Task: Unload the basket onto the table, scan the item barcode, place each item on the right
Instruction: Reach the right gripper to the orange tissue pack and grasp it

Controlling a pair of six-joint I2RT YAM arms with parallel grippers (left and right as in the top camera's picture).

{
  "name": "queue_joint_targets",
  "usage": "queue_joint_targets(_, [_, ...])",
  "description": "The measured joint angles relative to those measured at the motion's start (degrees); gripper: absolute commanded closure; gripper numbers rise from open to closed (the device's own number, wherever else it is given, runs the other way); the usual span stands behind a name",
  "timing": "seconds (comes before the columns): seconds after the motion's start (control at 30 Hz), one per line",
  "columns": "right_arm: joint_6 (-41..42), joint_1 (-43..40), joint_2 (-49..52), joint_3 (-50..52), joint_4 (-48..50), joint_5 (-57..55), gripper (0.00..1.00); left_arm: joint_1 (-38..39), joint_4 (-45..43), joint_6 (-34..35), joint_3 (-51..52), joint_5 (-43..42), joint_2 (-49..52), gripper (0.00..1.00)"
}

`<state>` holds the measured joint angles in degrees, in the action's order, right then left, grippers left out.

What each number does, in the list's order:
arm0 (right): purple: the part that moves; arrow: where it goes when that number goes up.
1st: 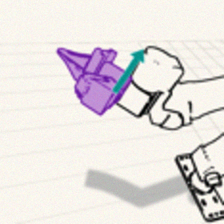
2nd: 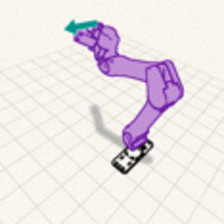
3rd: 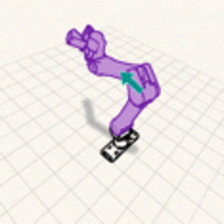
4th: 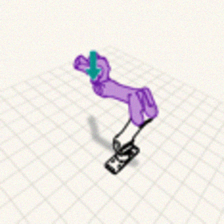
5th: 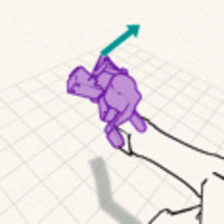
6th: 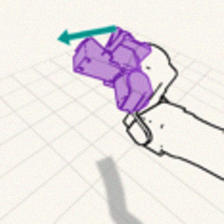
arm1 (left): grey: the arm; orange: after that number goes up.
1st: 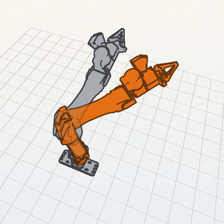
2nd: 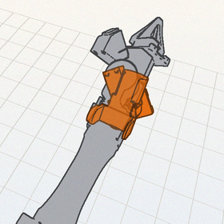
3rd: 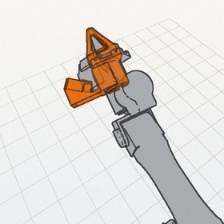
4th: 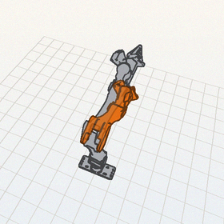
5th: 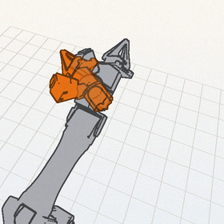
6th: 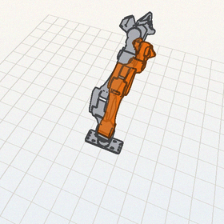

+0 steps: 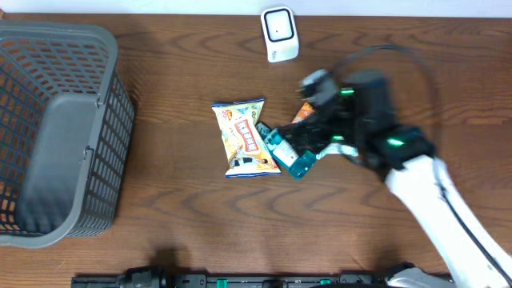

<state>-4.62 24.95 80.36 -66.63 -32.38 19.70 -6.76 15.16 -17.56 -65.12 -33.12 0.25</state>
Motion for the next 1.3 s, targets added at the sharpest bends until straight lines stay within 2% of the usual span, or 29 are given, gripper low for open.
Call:
queue_joint_targets(0.1, [-1.38, 3.21, 5.35, 0.00, 1.81, -6.47, 0.18, 0.00, 0.00, 0.02, 0.00, 0.00, 0.00, 0.02])
queue_joint_targets(0.3, [-2.36, 5.57, 14.53, 0.00, 2.25, -29.07, 0.18, 0.00, 0.00, 0.00, 0.00, 0.00, 0.00, 0.02])
queue_joint_targets(0.43, [-2.38, 5.57, 17.68, 0.00, 3.91, -37.44, 0.19, 0.00, -0.02, 0.00, 0.00, 0.00, 0.00, 0.02])
queue_joint_targets(0.6, [-2.51, 5.57, 21.33, -0.02, 5.62, -40.81, 0.21, 0.00, -0.02, 0.00, 0.00, 0.00, 0.00, 0.02])
queue_joint_targets(0.7, [-2.62, 5.57, 24.39, -0.02, 6.62, -41.55, 0.26, 0.00, 0.00, 0.00, 0.00, 0.00, 0.00, 0.02])
queue_joint_targets(0.93, [-3.82, 5.64, 27.32, -0.02, 7.69, -41.81, 0.28, 0.00, -0.09, 0.00, 0.20, 0.00, 0.00, 0.02])
queue_joint_targets(1.03, [-5.38, 5.73, 28.94, -0.02, 9.14, -40.96, 0.33, 0.00, -0.15, -0.35, 1.14, 0.00, 0.00, 0.02])
queue_joint_targets(1.1, [-6.49, 5.73, 31.01, -0.07, 10.08, -40.76, 0.40, 0.00, -0.13, -0.48, 1.70, 0.00, 0.00, 0.02])
queue_joint_targets(1.17, [-7.04, 5.84, 32.41, -0.87, 10.82, -40.89, 0.61, 0.00, -0.15, -0.48, 1.88, 0.00, 0.00, 0.02])
queue_joint_targets(1.2, [-6.95, 6.01, 32.92, -1.22, 10.99, -41.18, 0.77, 0.00, -0.24, -0.48, 1.88, 0.00, 0.00, 0.02])
queue_joint_targets(1.3, [-5.73, 6.67, 34.49, -2.23, 10.82, -42.62, 0.94, 0.00, -0.24, -0.50, 1.88, 0.00, 0.00, 0.02])
